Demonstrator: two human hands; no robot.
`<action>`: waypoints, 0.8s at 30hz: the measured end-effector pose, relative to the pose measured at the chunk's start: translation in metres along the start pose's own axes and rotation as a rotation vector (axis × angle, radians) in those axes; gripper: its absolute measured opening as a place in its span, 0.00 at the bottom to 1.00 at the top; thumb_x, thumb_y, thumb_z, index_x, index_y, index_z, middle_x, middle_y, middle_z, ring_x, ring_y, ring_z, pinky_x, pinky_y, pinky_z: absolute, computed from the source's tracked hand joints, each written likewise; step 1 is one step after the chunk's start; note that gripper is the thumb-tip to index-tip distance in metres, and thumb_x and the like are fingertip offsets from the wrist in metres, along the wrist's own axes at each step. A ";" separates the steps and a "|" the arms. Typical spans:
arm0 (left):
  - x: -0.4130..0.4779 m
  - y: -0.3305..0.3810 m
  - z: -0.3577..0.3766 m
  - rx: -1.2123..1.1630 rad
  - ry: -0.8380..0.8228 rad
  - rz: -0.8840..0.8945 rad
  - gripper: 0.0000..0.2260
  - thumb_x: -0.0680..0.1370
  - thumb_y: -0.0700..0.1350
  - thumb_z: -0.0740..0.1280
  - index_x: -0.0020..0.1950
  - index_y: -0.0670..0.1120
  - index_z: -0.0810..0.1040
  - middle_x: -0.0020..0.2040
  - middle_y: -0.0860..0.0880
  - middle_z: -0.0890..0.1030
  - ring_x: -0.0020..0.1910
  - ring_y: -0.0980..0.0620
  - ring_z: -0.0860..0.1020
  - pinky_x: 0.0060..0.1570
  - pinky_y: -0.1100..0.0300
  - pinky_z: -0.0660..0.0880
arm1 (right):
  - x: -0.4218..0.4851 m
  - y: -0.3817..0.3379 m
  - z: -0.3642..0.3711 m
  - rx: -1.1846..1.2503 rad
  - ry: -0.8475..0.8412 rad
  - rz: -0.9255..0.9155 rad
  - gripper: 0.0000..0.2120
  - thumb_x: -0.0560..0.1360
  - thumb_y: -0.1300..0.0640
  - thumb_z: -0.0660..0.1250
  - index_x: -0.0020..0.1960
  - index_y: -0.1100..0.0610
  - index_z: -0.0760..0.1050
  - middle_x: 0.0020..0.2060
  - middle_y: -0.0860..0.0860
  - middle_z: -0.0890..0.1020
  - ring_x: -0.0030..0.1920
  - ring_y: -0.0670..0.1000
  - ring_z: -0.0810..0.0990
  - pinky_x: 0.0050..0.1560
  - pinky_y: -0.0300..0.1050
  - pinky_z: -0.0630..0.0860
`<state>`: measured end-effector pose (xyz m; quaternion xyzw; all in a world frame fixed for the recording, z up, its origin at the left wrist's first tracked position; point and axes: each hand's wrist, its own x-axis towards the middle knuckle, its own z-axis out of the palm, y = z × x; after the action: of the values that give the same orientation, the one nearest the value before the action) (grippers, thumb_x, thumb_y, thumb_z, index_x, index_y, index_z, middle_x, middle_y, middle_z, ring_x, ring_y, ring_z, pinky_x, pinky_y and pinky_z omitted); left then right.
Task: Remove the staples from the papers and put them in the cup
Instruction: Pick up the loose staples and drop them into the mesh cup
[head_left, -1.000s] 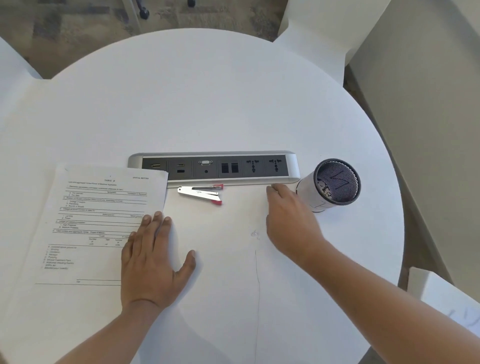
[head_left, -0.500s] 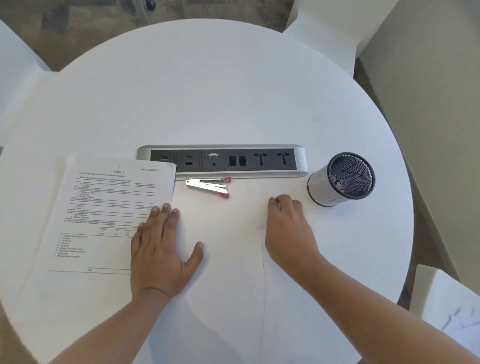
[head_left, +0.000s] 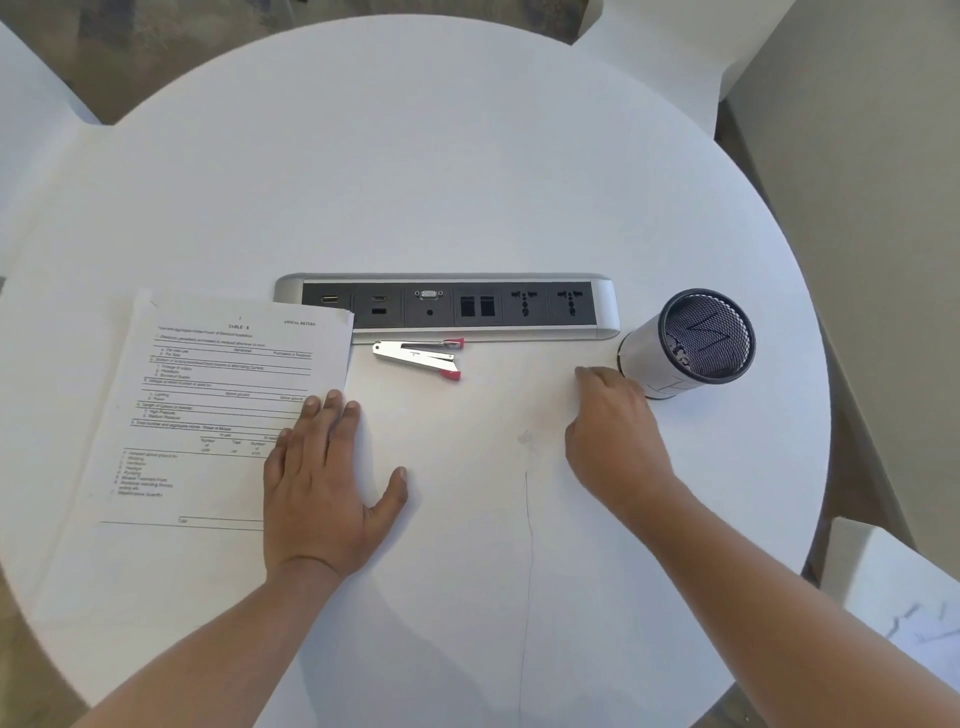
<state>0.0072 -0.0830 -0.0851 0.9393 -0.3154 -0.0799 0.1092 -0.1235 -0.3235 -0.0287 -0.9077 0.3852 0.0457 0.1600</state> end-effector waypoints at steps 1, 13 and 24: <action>0.000 0.000 0.000 -0.001 0.002 0.000 0.37 0.73 0.65 0.56 0.75 0.42 0.68 0.77 0.45 0.67 0.78 0.44 0.61 0.74 0.43 0.61 | 0.001 -0.001 0.002 -0.034 -0.012 -0.023 0.19 0.64 0.75 0.58 0.54 0.66 0.74 0.52 0.60 0.77 0.52 0.63 0.74 0.51 0.51 0.73; 0.000 0.000 0.000 -0.007 0.005 -0.005 0.37 0.73 0.65 0.56 0.75 0.43 0.68 0.77 0.45 0.67 0.78 0.45 0.61 0.75 0.43 0.60 | -0.023 -0.007 0.010 0.094 -0.033 -0.200 0.23 0.66 0.73 0.62 0.58 0.58 0.78 0.49 0.54 0.82 0.47 0.58 0.80 0.45 0.53 0.79; 0.000 0.001 -0.001 -0.005 0.007 -0.001 0.37 0.74 0.65 0.56 0.75 0.43 0.68 0.77 0.45 0.67 0.79 0.45 0.61 0.75 0.44 0.60 | -0.017 -0.010 0.002 0.172 -0.104 -0.002 0.04 0.71 0.60 0.71 0.46 0.54 0.78 0.39 0.48 0.83 0.43 0.53 0.79 0.44 0.47 0.77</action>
<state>0.0072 -0.0839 -0.0841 0.9395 -0.3141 -0.0773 0.1128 -0.1281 -0.3051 -0.0251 -0.8875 0.3778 0.0593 0.2569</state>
